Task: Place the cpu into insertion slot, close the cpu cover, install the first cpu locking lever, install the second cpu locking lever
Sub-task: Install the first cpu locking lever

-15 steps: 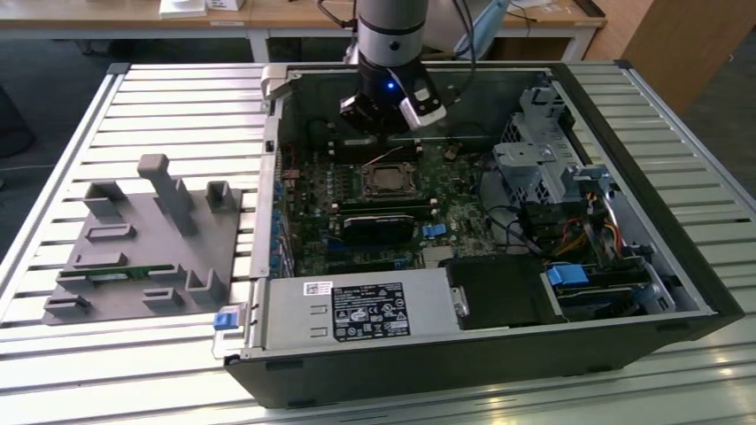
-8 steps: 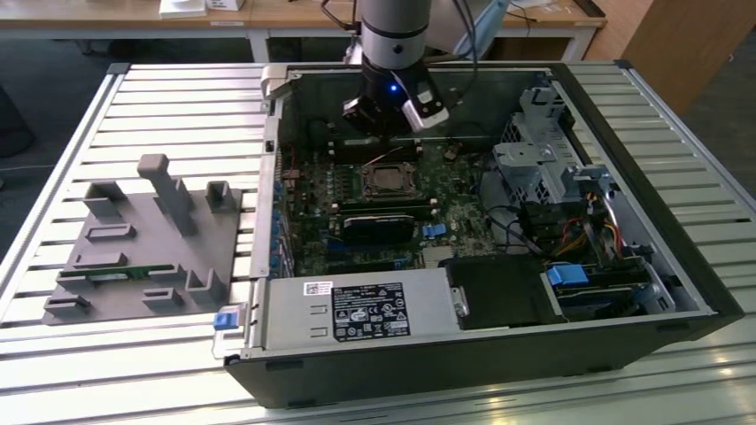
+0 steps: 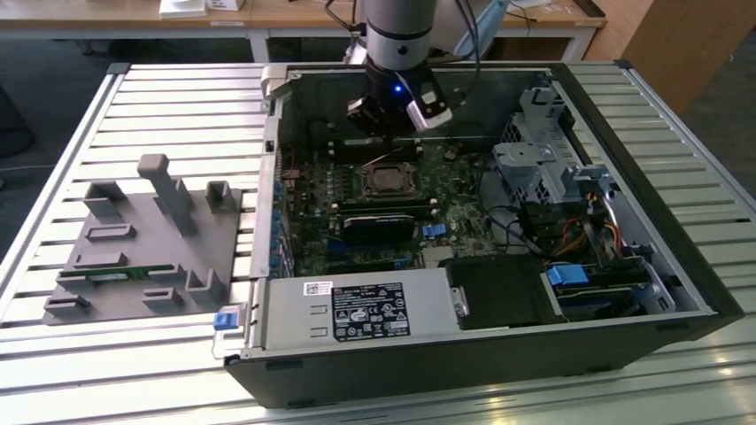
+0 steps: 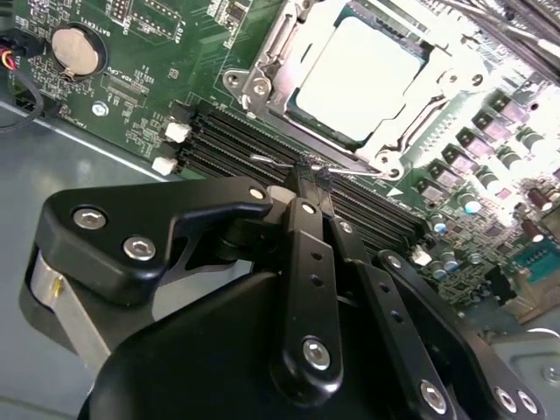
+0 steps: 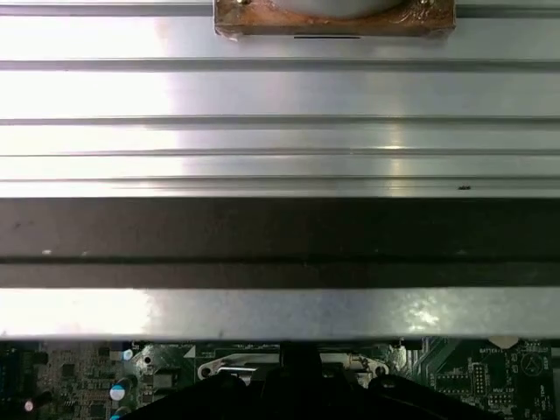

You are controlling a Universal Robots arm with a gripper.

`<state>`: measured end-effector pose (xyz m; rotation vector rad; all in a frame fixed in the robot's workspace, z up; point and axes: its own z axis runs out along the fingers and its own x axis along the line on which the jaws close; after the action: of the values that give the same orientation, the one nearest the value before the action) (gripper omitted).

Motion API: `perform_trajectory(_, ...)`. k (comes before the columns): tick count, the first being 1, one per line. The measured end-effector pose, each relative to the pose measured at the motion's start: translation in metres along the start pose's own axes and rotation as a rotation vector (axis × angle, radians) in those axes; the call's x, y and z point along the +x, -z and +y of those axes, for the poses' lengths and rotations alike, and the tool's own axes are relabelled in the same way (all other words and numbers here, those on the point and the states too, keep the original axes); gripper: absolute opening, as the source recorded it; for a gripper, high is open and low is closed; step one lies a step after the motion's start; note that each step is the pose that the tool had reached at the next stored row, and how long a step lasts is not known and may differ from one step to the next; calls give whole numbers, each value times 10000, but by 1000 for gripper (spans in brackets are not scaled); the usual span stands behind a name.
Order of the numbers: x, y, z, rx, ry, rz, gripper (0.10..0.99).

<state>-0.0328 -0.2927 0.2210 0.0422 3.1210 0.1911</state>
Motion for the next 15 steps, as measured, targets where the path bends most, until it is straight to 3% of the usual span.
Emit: perform_trajectory(15, -99, -66, 6, 2, 1, 0, 106)
